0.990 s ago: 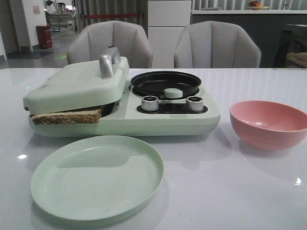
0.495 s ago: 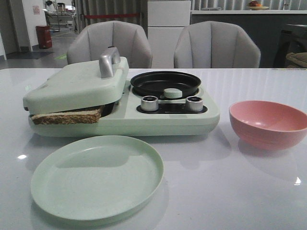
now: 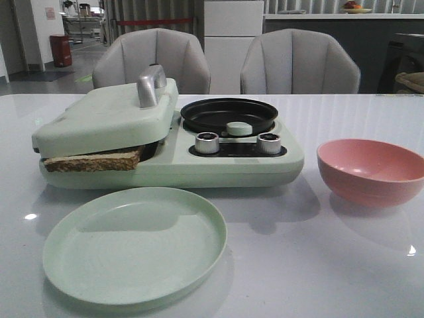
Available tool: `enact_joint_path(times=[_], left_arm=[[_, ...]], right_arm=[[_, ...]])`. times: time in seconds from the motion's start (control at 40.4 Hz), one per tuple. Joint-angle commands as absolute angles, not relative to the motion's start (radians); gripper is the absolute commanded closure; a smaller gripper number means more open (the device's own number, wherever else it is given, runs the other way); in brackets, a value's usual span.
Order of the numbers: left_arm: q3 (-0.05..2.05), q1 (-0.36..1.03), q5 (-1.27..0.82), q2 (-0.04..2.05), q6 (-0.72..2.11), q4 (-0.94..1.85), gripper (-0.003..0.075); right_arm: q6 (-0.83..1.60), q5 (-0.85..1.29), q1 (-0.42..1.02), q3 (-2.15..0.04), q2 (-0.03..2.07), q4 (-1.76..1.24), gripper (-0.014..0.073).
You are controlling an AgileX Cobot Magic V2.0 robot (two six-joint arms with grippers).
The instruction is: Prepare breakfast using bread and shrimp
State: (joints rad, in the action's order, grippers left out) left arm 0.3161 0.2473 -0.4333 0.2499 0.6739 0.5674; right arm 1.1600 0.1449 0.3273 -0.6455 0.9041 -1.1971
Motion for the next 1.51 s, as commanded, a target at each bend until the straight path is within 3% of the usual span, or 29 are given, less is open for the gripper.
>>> enact_joint_path(times=[0.0, 0.866, 1.287, 1.485], left_arm=[[0.345, 0.255, -0.362, 0.256, 0.663, 0.593, 0.0687], [0.345, 0.255, -0.364, 0.256, 0.663, 0.593, 0.0687], [0.345, 0.255, -0.364, 0.256, 0.663, 0.593, 0.0687], [0.345, 0.255, -0.364, 0.256, 0.663, 0.593, 0.0687]], right_arm=[[1.176, 0.099, 0.320, -0.703, 0.896, -1.139, -0.0032], [1.153, 0.233, 0.260, -0.722, 0.896, -1.080, -0.0032], [0.195, 0.277, 0.103, -0.731, 0.916, -0.399, -0.0032], [0.021, 0.337, 0.048, -0.756, 1.024, -0.240, -0.0032]])
